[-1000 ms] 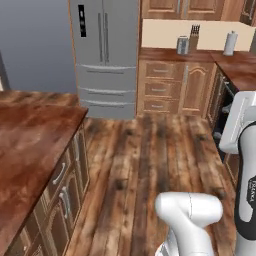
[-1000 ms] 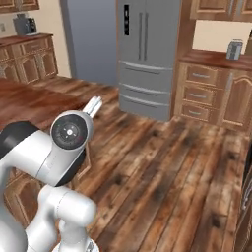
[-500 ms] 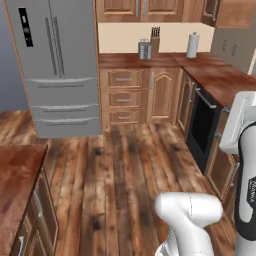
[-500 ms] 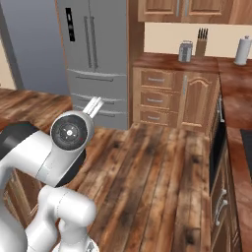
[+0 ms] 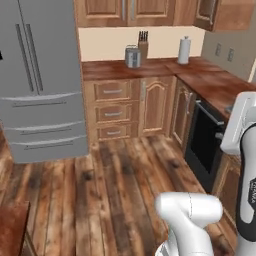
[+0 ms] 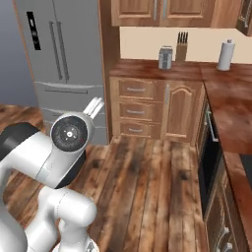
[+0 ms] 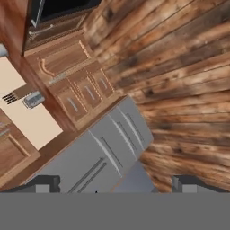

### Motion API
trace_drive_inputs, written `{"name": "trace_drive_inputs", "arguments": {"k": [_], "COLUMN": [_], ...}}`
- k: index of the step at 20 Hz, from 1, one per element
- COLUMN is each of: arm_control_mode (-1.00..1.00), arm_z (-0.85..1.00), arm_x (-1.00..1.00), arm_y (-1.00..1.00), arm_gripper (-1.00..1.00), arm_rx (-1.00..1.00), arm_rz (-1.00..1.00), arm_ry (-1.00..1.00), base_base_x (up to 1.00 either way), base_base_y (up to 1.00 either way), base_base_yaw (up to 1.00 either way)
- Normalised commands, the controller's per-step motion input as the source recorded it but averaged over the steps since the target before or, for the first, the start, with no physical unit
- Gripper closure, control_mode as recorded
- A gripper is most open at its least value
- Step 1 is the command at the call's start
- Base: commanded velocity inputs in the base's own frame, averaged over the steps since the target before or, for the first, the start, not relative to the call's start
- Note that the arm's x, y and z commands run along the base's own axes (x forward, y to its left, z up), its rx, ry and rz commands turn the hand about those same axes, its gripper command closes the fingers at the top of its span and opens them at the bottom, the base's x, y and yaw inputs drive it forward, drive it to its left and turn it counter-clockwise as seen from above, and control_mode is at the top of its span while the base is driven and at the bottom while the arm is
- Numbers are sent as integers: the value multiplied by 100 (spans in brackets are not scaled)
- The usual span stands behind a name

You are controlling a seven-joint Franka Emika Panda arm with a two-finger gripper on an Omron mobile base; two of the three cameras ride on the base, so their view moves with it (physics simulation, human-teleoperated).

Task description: Retrieve the tupperware and aluminum foil from the cabinet and place them on the dining counter near the plate with mushroom and sweet potato to prepare for storing leftovers.

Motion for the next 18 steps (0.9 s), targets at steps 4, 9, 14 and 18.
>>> {"name": "trace_drive_inputs", "arguments": {"k": [4,9,14,18], "arm_control_mode": [100,100,100,100], "arm_z": [0,0,0,0], "arm_x": [0,0,0,0], "arm_y": [0,0,0,0], "arm_gripper": [-100,-100,-100,-100], "arm_rx": [0,0,0,0], "arm_rz": [0,0,0,0], "arm_ry": [0,0,0,0], "base_base_x": [100,100,94,80], "base_base_y": [45,7,0,0], "base_base_yaw": [17,54,66,72]}}
